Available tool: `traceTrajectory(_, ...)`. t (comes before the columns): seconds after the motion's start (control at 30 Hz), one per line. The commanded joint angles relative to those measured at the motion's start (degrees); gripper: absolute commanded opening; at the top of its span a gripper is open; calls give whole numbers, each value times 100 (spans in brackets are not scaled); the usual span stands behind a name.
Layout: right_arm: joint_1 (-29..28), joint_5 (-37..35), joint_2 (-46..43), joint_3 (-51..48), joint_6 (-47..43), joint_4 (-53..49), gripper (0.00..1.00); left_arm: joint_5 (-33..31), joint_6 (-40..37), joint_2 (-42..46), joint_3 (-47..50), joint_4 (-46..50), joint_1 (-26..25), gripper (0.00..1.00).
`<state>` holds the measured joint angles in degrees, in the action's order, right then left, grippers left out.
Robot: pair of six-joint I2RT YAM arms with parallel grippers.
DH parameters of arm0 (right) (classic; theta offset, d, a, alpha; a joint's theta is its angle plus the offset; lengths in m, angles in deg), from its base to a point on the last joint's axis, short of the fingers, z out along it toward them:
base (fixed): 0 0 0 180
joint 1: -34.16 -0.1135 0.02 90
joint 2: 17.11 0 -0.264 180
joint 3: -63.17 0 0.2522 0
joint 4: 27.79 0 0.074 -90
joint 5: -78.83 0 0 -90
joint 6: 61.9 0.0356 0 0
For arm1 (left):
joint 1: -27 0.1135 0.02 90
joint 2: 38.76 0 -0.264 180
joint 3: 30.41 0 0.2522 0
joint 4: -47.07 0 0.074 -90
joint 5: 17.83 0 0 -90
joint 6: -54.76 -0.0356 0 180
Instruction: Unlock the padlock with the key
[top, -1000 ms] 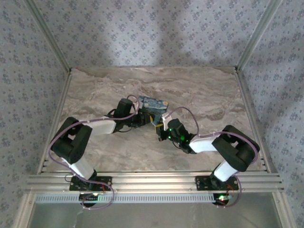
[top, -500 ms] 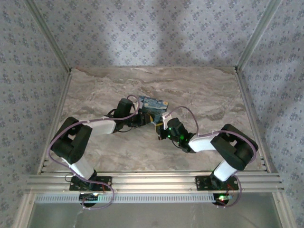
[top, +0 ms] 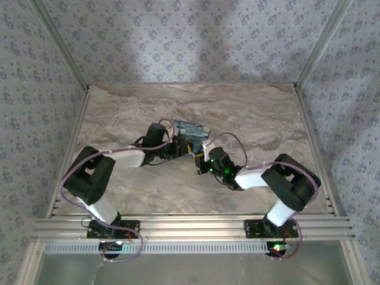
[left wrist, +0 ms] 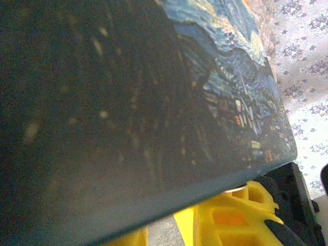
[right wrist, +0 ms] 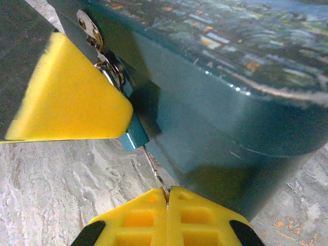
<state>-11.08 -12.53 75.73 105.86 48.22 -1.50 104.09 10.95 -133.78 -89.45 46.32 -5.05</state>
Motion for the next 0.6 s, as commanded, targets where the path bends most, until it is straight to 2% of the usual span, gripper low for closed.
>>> traceTrajectory(0.0, 36, -130, 60, 157, 27, 55, 0, 122, 67, 210, -40, -142, -62, 23)
traceTrajectory(0.57, 74, -122, 60, -15, 133, 614, 0, 121, 83, 220, -61, -136, -90, 23)
